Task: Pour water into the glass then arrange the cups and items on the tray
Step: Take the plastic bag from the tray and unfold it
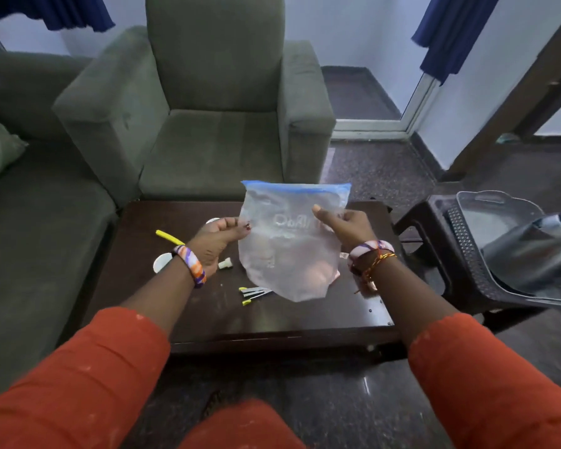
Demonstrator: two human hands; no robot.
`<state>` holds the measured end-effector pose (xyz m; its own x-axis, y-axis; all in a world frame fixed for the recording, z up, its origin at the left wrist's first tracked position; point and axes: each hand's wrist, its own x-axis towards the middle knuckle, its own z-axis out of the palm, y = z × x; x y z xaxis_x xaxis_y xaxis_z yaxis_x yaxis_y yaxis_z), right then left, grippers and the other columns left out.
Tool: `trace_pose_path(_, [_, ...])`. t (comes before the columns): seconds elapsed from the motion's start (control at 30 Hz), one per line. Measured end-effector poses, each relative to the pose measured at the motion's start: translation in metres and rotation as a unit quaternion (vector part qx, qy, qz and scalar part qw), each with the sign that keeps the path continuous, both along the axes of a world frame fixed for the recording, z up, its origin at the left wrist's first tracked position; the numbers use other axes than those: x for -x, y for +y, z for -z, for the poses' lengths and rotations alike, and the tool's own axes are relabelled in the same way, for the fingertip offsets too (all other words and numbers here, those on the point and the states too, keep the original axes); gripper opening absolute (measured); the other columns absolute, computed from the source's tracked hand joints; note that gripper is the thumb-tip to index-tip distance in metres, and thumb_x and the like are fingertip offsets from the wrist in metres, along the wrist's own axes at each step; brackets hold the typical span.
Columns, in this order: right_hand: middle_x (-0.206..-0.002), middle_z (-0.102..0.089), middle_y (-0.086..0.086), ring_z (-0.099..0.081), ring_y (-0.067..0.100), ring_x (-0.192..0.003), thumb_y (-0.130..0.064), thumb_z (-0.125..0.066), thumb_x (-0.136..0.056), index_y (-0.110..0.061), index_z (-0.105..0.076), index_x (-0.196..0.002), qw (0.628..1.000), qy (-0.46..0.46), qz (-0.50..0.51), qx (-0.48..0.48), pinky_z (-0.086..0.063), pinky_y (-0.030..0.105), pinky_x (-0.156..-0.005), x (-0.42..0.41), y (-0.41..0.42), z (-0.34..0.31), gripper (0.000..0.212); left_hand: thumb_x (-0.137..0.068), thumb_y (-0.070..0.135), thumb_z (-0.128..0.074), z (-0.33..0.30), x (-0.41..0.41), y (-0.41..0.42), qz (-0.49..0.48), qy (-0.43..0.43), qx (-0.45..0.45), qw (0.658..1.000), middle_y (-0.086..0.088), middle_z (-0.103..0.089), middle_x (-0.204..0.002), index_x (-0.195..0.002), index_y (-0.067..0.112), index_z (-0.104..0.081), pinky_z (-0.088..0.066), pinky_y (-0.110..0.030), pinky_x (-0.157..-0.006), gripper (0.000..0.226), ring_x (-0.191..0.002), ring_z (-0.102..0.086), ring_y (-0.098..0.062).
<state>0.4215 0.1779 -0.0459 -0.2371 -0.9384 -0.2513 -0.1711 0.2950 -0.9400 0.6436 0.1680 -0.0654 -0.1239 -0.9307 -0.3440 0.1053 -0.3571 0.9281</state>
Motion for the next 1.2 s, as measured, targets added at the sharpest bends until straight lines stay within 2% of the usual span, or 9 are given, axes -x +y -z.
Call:
trace_pose_path(0.17, [-0.083, -0.063, 0.005, -0.062, 0.013, -0.065, -0.004, -0.072, -0.076, -0.006, -0.052, -0.116, 0.994, -0.104, -0.024, -0.013, -0.053, 0.019, -0.046, 0.018, 0.020, -0.018, 0.044, -0.087, 0.002, -0.057, -0.012, 0.025, -0.001, -0.107, 0.067, -0.008, 0.992, 0.011, -0.067, -0.047, -0.072, 0.015, -0.058, -0.052, -0.017, -0.057, 0.020, -0.053, -0.062, -0.002])
trace_pose_path(0.3, [-0.068, -0.058, 0.008, -0.058, 0.025, -0.066, 0.015, -0.065, -0.074, -0.009, -0.041, -0.131, 0.998, -0.065, 0.008, 0.023, -0.053, 0.038, -0.065, 0.033, 0.029, -0.019, 0.066, -0.085, 0.000, -0.059, -0.023, 0.041, 0.001, -0.146, 0.050, 0.029, 0.988, 0.008, -0.066, -0.049, -0.070, 0.014, -0.058, -0.052, -0.023, -0.060, 0.021, -0.056, -0.062, -0.008])
trace_pose_path(0.37, [-0.068, -0.059, 0.014, -0.057, 0.025, -0.064, 0.017, -0.061, -0.075, -0.013, -0.043, -0.131, 0.997, -0.054, 0.021, 0.056, -0.053, 0.038, -0.066, 0.037, 0.028, -0.023, 0.067, -0.084, -0.002, -0.060, -0.031, 0.049, 0.002, -0.156, 0.010, 0.055, 0.986, 0.004, -0.064, -0.063, -0.083, 0.012, -0.060, -0.052, -0.032, -0.069, 0.013, -0.068, -0.059, -0.017])
trace_pose_path(0.47, [-0.099, -0.063, 0.020, -0.059, 0.028, -0.087, 0.019, -0.058, -0.076, -0.012, -0.050, -0.131, 0.996, -0.016, -0.012, 0.082, -0.053, 0.043, -0.081, 0.040, 0.025, -0.029, 0.064, -0.080, -0.010, -0.061, -0.044, 0.059, 0.005, -0.067, -0.005, 0.130, 0.989, -0.009, -0.062, -0.094, -0.128, 0.019, -0.046, -0.054, -0.033, -0.079, 0.058, -0.083, -0.060, -0.020])
trace_pose_path(0.6, [-0.121, -0.062, 0.017, -0.059, 0.027, -0.104, 0.012, -0.068, -0.070, -0.009, -0.057, -0.126, 0.989, 0.105, -0.056, 0.083, -0.052, 0.041, -0.093, 0.047, 0.026, -0.040, 0.061, -0.068, -0.001, -0.076, -0.056, 0.064, 0.005, 0.129, -0.254, 0.221, 0.933, -0.009, -0.052, -0.134, -0.132, 0.013, -0.049, -0.047, -0.008, -0.088, 0.071, -0.109, -0.055, -0.011])
trace_pose_path(0.7, [-0.108, -0.069, 0.014, -0.060, 0.020, -0.086, -0.002, -0.076, -0.067, -0.010, -0.066, -0.115, 0.968, 0.231, -0.063, 0.074, -0.052, 0.031, -0.080, 0.052, 0.031, -0.045, 0.051, -0.061, 0.020, -0.083, -0.060, 0.069, 0.008, 0.148, -0.449, 0.227, 0.851, -0.011, -0.049, -0.133, -0.130, 0.025, -0.052, -0.038, -0.029, -0.108, 0.076, -0.124, -0.047, -0.024])
trace_pose_path(0.93, [-0.080, -0.063, 0.003, -0.053, 0.012, -0.068, -0.018, -0.074, -0.073, -0.012, -0.074, -0.083, 0.968, 0.225, -0.047, 0.095, -0.041, 0.014, -0.058, 0.067, 0.039, -0.051, 0.012, -0.058, 0.042, -0.080, -0.062, 0.085, 0.012, 0.046, -0.571, 0.254, 0.779, -0.010, -0.050, -0.115, -0.105, 0.033, -0.064, -0.027, -0.030, -0.093, 0.051, -0.113, -0.040, -0.029])
trace_pose_path(1.1, [-0.071, -0.062, 0.006, -0.056, 0.019, -0.069, -0.011, -0.069, -0.077, -0.020, -0.064, -0.066, 0.991, 0.071, -0.040, 0.103, -0.046, 0.023, -0.061, 0.085, 0.048, -0.049, 0.015, -0.060, 0.018, -0.083, -0.064, 0.088, 0.016, 0.043, -0.348, 0.209, 0.913, -0.004, -0.056, -0.069, -0.054, 0.020, -0.056, -0.037, -0.027, -0.061, 0.027, -0.072, -0.053, -0.021])
trace_pose_path(1.2, [-0.082, -0.064, 0.007, -0.058, 0.018, -0.072, -0.017, -0.067, -0.081, -0.021, -0.064, -0.078, 0.996, -0.025, -0.007, 0.091, -0.047, 0.030, -0.066, 0.087, 0.053, -0.041, 0.006, -0.064, 0.008, -0.080, -0.058, 0.090, 0.024, -0.011, -0.212, 0.147, 0.966, 0.004, -0.059, -0.063, -0.060, 0.021, -0.058, -0.043, -0.022, -0.054, 0.025, -0.061, -0.053, -0.010])
